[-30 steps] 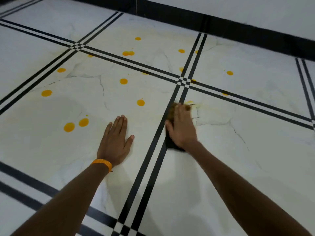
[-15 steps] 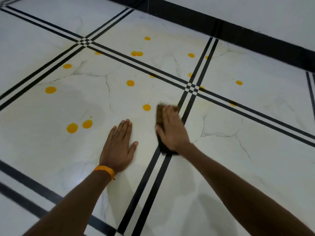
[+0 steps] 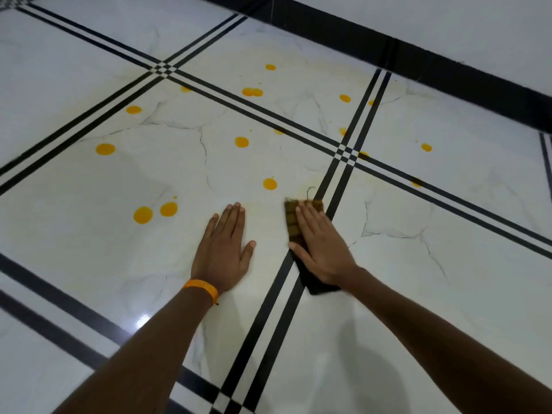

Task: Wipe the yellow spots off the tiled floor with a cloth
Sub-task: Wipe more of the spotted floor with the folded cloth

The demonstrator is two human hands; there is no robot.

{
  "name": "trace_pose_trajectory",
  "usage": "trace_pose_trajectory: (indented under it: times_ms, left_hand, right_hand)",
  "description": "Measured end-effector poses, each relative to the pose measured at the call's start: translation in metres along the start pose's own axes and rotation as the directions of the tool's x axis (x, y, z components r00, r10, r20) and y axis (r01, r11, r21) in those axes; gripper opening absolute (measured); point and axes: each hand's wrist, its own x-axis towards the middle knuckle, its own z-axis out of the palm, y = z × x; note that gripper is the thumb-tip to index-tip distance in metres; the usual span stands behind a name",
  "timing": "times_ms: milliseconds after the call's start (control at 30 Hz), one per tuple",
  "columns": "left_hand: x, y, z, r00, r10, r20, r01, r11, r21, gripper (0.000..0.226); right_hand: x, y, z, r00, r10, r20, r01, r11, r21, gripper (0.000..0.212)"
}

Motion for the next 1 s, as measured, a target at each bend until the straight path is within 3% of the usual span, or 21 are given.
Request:
trace_pose_trajectory:
  times_ms: [67, 133, 200, 267, 367, 467, 633, 700, 800, 833, 867, 933, 1000]
  left_hand:
    - [-0.001, 0.0, -0.001, 1.0, -0.005, 0.005, 0.005, 1.0, -0.009, 0.073]
    - [-0.001, -0.001, -0.002, 1.0, -0.006, 0.015, 0.007, 1.0, -0.023, 0.074]
    - [-0.001, -0.002, -0.002, 1.0, -0.004, 0.016, 0.004, 0.999, -0.032, 0.073]
    - [0.0, -0.001, -0.001, 1.0, 0.002, 0.014, -0.002, 1.0, -0.021, 0.073]
    - [-0.002, -0.002, -0.001, 1.0, -0.001, 0.004, 0.001, 1.0, -0.024, 0.074]
    - [-0.001, -0.002, -0.003, 1.0, 0.003, 0.01, -0.003, 1.0, -0.031, 0.074]
    - [0.016, 0.004, -0.002, 1.0, -0.01, -0.024, 0.008, 0.996, -0.084, 0.072]
    - [0.024, 0.015, 0.0, 0.997, 0.063, -0.052, -0.069, 0.989, -0.13, 0.067]
    - [0.038, 0.048, 0.005, 0.963, 0.253, -0.091, -0.267, 0.936, -0.228, 0.062]
    - [0.045, 0.062, 0.007, 0.951, 0.294, -0.094, -0.308, 0.921, -0.24, 0.061]
    - [0.059, 0.077, 0.01, 0.945, 0.31, -0.1, -0.325, 0.916, -0.236, 0.062]
    - [0.092, 0.102, 0.018, 0.954, 0.289, -0.085, -0.301, 0.93, -0.212, 0.065]
    - [0.119, 0.113, 0.022, 0.969, 0.243, -0.036, -0.246, 0.957, -0.152, 0.069]
  right_hand:
    - [-0.023, 0.029, -0.003, 0.999, -0.025, 0.024, 0.026, 0.999, -0.037, 0.077]
    - [-0.019, 0.055, -0.011, 0.989, 0.149, -0.014, -0.15, 0.987, -0.052, 0.079]
    - [0.003, 0.052, -0.009, 0.931, 0.36, -0.056, -0.362, 0.931, -0.041, 0.081]
    - [0.024, 0.025, -0.004, 0.894, 0.446, -0.043, -0.447, 0.894, -0.035, 0.078]
    - [0.013, -0.004, 0.006, 0.96, 0.272, -0.069, -0.276, 0.959, -0.061, 0.072]
    - [-0.021, 0.019, 0.001, 0.982, 0.171, -0.083, -0.171, 0.985, 0.005, 0.066]
    - [-0.006, 0.085, -0.007, 0.901, 0.424, -0.095, -0.427, 0.904, -0.011, 0.076]
    - [0.008, 0.084, -0.006, 0.911, 0.406, -0.077, -0.409, 0.912, -0.024, 0.073]
    - [-0.007, 0.099, -0.009, 0.973, 0.226, -0.045, -0.227, 0.973, -0.024, 0.07]
    - [-0.018, 0.114, -0.01, 0.967, 0.246, -0.067, -0.248, 0.969, -0.018, 0.072]
    - [-0.025, 0.134, -0.012, 0.94, 0.322, -0.111, -0.324, 0.946, 0.005, 0.075]
    - [-0.03, 0.165, -0.016, 0.819, 0.547, -0.174, -0.54, 0.837, 0.092, 0.082]
    - [-0.018, 0.166, -0.016, 0.726, 0.658, -0.2, -0.649, 0.752, 0.118, 0.085]
